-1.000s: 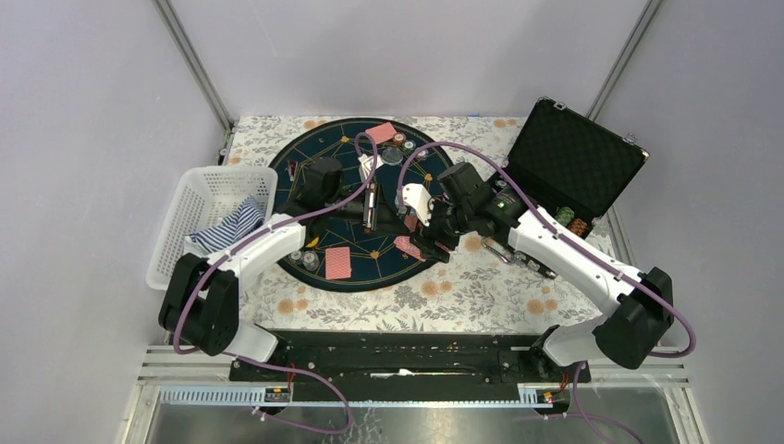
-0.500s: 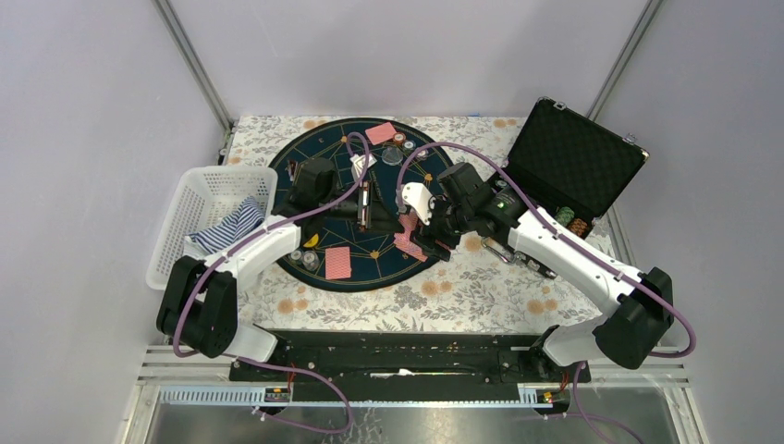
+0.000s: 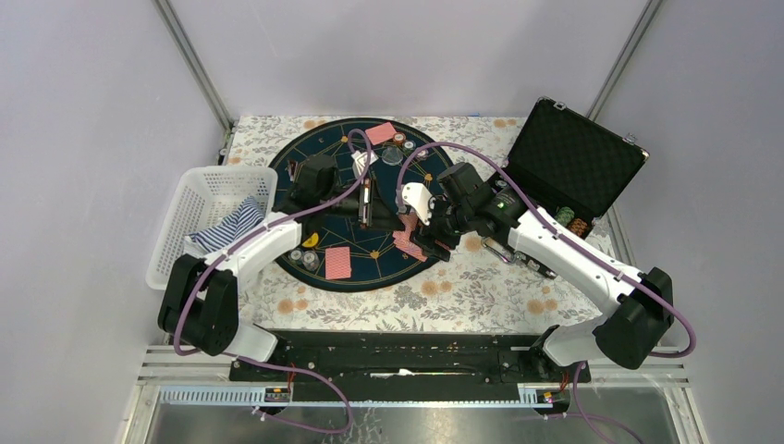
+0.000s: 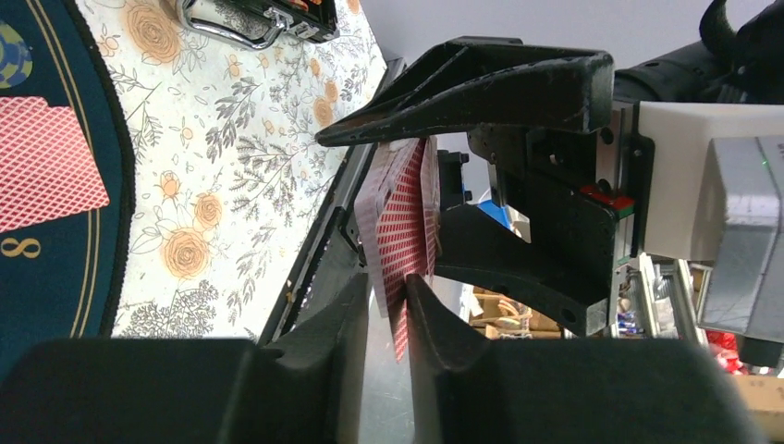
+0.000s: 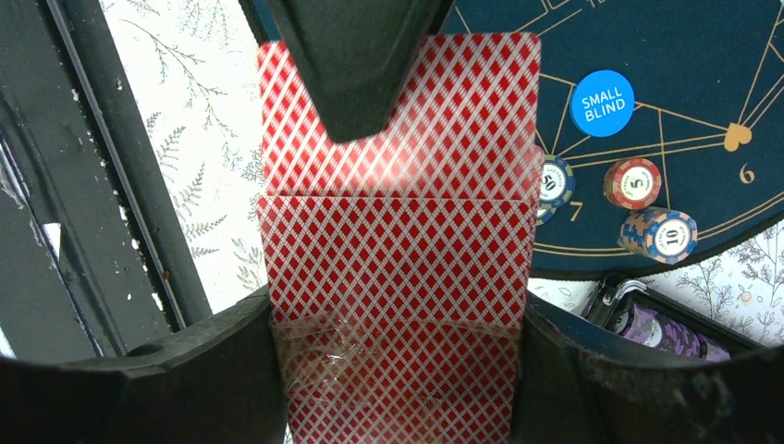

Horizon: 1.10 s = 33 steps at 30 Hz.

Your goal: Distribute texas hold em gaming equipment

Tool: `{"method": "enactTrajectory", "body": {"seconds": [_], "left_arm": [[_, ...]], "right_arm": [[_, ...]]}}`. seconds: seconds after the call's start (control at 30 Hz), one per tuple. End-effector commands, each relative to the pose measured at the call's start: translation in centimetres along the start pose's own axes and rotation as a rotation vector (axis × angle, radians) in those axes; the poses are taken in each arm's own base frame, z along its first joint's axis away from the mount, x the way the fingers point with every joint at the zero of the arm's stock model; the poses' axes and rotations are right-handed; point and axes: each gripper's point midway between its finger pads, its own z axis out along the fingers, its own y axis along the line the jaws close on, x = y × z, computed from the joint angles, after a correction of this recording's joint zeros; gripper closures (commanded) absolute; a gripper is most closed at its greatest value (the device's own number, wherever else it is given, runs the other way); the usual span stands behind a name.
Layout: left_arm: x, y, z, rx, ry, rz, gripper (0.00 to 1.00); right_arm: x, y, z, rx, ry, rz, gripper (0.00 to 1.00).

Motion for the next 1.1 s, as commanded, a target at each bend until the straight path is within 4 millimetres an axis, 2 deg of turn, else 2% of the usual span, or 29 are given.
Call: {"method": "enactTrajectory", "body": {"seconds": [0.0, 0.2, 0.37, 0.47, 0.63, 0.73, 0.83, 0.87, 0.9, 1.07], "left_arm": [[-1.2, 0.1, -1.1, -0.013, -0.044, 0.045, 0.79], [-1.4, 0.4, -2.7, -0.029, -0.077, 0.050, 0.84], [-2.4, 0.8, -4.7, -0.057, -0.128, 0.065, 1.00], [-3.3, 1.4, -6.6, -0.114, -0.158, 0.103, 1.00], [-4.5, 4.0, -10.4, -0.309, -0.175, 0.252, 1.00], [-3.8, 5.4, -11.6, -0.382, -0.081, 0.368, 1.00], [-2.3, 6.5, -12.3, -0.405, 0.066, 0.473, 1.00], [-1.1, 6.9, -12.7, -0.405, 0.135, 0.477, 1.00], [-1.0, 7.5, -13.0, -0.410, 0.179, 0.529, 1.00], [3.5, 10.0, -13.9, -0.357, 0.433, 0.501, 1.00]], "right_arm": [[-2.6, -0.2, -1.5, 0.019, -0.082, -0.027, 0.99], [-2.4, -0.2, -1.4, 0.023, -0.078, -0.023, 0.99], [-2.5, -0.3, -1.5, 0.027, -0.080, -0.024, 0.99], [-2.3, -0.2, -1.5, 0.027, -0.079, -0.026, 0.99], [-2.1, 0.2, -1.7, 0.018, -0.080, -0.020, 0.99], [-1.8, 0.3, -1.6, 0.014, -0.075, -0.021, 0.99], [-1.7, 0.5, -1.5, 0.008, -0.075, -0.020, 0.99], [-1.7, 0.5, -1.5, 0.008, -0.075, -0.020, 0.99], [-1.7, 0.5, -1.5, 0.008, -0.075, -0.021, 0.99], [-1.6, 0.5, -1.4, 0.007, -0.074, -0.021, 0.99]]}}
